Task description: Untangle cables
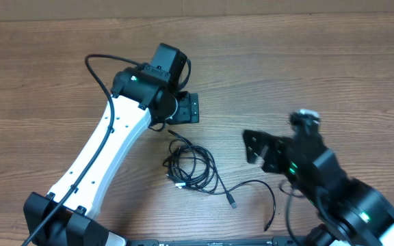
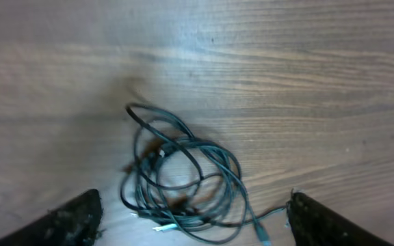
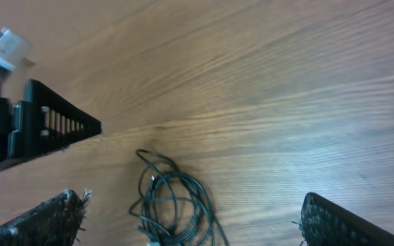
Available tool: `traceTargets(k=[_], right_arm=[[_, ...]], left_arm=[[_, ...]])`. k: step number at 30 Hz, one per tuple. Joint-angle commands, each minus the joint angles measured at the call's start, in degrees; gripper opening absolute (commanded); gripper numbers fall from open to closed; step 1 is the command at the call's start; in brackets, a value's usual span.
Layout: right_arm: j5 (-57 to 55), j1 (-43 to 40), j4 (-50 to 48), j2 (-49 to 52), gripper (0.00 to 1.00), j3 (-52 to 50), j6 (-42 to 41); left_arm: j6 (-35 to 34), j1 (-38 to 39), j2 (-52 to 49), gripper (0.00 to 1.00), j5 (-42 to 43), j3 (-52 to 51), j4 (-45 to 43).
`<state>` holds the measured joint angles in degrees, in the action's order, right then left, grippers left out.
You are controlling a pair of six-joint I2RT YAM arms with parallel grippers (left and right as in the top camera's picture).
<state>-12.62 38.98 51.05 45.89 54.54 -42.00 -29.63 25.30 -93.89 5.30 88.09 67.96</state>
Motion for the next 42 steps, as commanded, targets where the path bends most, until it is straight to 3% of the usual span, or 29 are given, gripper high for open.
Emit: traceTargets(k=[1, 5, 10, 25, 26, 29, 34, 38, 40, 42], right_arm=[[-2.3, -0.2, 3.7, -4.5, 1.0, 0.5, -0.2], [-2.3, -0.2, 6.9, -5.9, 1.0, 0.5, -0.2], [-2.1, -0.2, 8.1, -5.9, 1.0, 0.5, -0.2], [-2.1, -0.2, 8.3, -5.9, 1.0, 0.5, -0.2], [-2.1, -0.2, 8.3, -5.9, 1.0, 0.5, -0.2], [-2.1, -0.2, 8.3, -5.9, 1.0, 0.5, -0.2], [-2.1, -0.2, 8.9, -5.9, 1.0, 0.5, -0.2], [-1.8, -0.2, 9.5, -5.9, 1.0, 0.5, -0.2], [-1.3, -0.2, 9.5, -5.9, 1.0, 0.5, -2.8], [-0.6, -0.2, 9.5, -5.9, 1.0, 0.4, -7.4]], left_arm=[[-10.0, 1.5, -0.5, 0.74, 2.5, -5.8, -1.9], [-19.8, 4.0, -0.5, 0.72, 4.8, -15.8, -10.5], [-24.8, 5.4, -0.5, 0.74, 4.9, -24.8, -19.9], [-28.5, 5.6, -0.5, 0.52, 4.6, -35.0, -31.8], [-28.5, 5.6, -0.5, 0.52, 5.0, -35.1, -31.8], [-28.4, 5.0, -0.5, 0.68, 7.2, -34.2, -32.2], [-21.7, 3.2, 1.1, 0.73, 7.2, -27.2, -31.7], [-19.6, 3.3, 3.3, 0.85, 4.6, -19.8, -27.6], [-19.7, 3.3, 3.8, 1.0, 4.9, -17.8, -26.1], [-20.0, 3.7, 3.8, 1.0, 7.8, -17.4, -26.7]])
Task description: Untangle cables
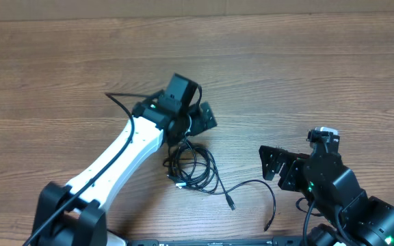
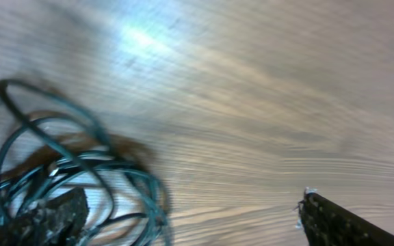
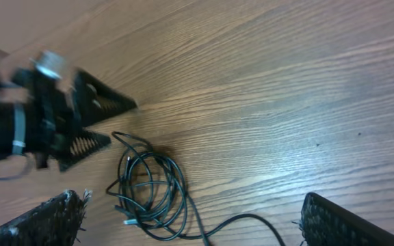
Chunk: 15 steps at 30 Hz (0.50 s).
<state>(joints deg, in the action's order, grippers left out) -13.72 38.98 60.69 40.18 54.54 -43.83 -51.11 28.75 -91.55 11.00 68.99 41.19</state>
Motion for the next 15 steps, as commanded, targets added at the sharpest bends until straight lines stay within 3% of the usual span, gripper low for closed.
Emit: traceTargets(k=[1, 4, 6, 8, 15], right_arm=[[0.6, -0.2, -0.2, -0.2, 1.0, 0.4, -7.2], [0.8, -0.2, -0.2, -0.2, 1.0, 0.4, -12.0], [1.6, -0.2, -0.4, 0.0, 1.0, 0.3, -15.4], [2.4, -0.2, -0.3, 0.3, 1.0, 0.3, -16.2], [4.9, -0.2, -0.1, 1.0, 1.0, 0.3, -16.2]], left_arm=[[1.0, 0.3, 1.3, 1.0, 3.7, 1.6, -0.1], [1.0, 1.3, 0.7, 1.0, 8.4, 1.2, 0.4], [0.9, 3.0, 0.3, 0.86, 8.9, 0.5, 1.4], [0.0, 5.2, 0.1, 0.8, 6.6, 0.4, 2.3], [-11.0, 14.1, 0.0, 0.83, -7.2, 0.4, 3.1]])
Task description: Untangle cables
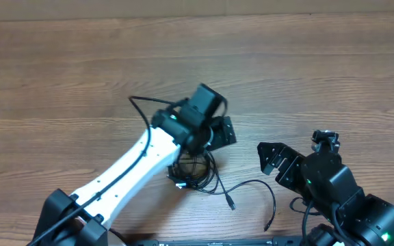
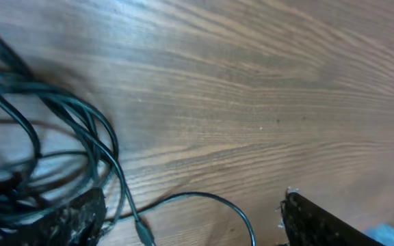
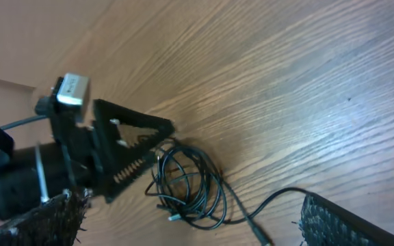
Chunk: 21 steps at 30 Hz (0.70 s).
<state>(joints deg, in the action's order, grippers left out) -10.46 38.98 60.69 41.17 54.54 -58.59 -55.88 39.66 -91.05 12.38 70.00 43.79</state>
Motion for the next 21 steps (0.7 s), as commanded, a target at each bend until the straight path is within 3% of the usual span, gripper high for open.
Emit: traceTargets(k=[1, 5, 21], right_arm=[[1.9, -0.2, -0.1, 0.0, 1.0, 0.3, -1.4], [3.1, -0.2, -0.1, 0.0, 1.0, 0.3, -1.4], [4.2, -0.2, -0.1, 0.0, 1.0, 0.2, -1.4]], left_arm=[[-7.5, 4.0, -0.5, 0.83, -10.5, -0.6, 0.9], [-11.6, 6.1, -0.5, 0.78, -14.6, -0.6, 2.5], [-14.4, 6.6, -10.3, 0.64, -14.5, -0.6, 2.5]])
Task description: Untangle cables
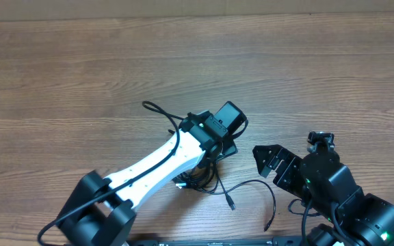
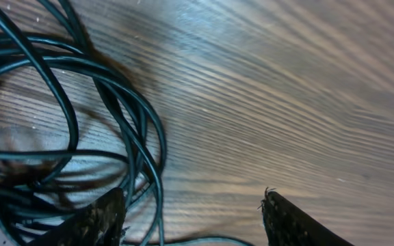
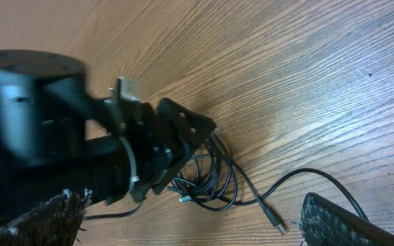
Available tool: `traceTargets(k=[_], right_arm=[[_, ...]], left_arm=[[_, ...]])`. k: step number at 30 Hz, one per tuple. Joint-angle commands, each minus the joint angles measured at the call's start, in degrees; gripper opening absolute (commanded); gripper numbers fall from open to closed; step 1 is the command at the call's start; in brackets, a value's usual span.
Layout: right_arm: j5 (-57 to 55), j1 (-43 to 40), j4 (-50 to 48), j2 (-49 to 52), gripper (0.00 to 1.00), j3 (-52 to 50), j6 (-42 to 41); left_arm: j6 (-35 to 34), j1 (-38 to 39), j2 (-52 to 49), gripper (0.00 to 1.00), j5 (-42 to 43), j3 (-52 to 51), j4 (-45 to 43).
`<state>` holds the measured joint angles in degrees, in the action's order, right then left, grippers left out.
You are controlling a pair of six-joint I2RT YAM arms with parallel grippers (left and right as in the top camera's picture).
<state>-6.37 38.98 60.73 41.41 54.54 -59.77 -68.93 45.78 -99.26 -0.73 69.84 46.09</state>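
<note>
A tangle of thin black cables (image 1: 198,176) lies on the wooden table; its loops fill the left of the left wrist view (image 2: 60,123). One loose strand runs right to a plug (image 1: 232,203), seen also in the right wrist view (image 3: 277,222). My left gripper (image 1: 224,145) sits low over the bundle's upper right edge, open, with a few loops beside its left finger (image 2: 98,219) and bare wood between the jaws. My right gripper (image 1: 271,162) is open to the right of the bundle, holding nothing.
A second cable end (image 1: 267,224) lies near the front edge of the table (image 1: 81,61), under the right arm. The left arm's white link (image 1: 152,167) crosses the front left. Bare wood stretches behind and to both sides.
My left gripper has moved slightly right and lower, close down on the bundle's right edge, still open. The right gripper and the cables have hardly moved.
My left gripper stood open behind the bundle and the right one open to its right. The left gripper then sat closer to the bundle's top, then at its upper right, the right one pulled back a little. Now the left hangs low at the loops. The cables lie unchanged.
</note>
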Motion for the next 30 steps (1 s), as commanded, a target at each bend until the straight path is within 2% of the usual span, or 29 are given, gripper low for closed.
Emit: traceTargets(k=[1, 5, 12, 19, 25, 30], right_arm=[[0.1, -0.2, -0.2, -0.2, 1.0, 0.2, -0.3], [0.0, -0.2, -0.2, 0.0, 1.0, 0.2, -0.2], [0.0, -0.2, 1.8, 0.0, 1.0, 0.2, -0.2], [-0.3, -0.2, 4.6, 0.0, 1.0, 0.2, 0.0], [-1.5, -0.2, 7.5, 0.0, 1.0, 0.2, 0.0], [-1.8, -0.2, 7.5, 0.0, 1.0, 0.2, 0.0]], left_arm=[[-1.4, 0.4, -2.7, 0.64, -1.7, -0.4, 0.2], [-1.4, 0.4, -5.5, 0.63, -3.7, -0.4, 0.2], [-1.4, 0.2, -6.4, 0.52, -4.2, -0.4, 0.2], [-1.4, -1.2, -6.4, 0.52, -4.0, -0.4, 0.7], [-1.4, -2.8, -6.2, 0.47, -2.4, -0.3, 7.3], [-1.4, -4.9, -5.4, 0.5, -0.7, 0.9, 11.3]])
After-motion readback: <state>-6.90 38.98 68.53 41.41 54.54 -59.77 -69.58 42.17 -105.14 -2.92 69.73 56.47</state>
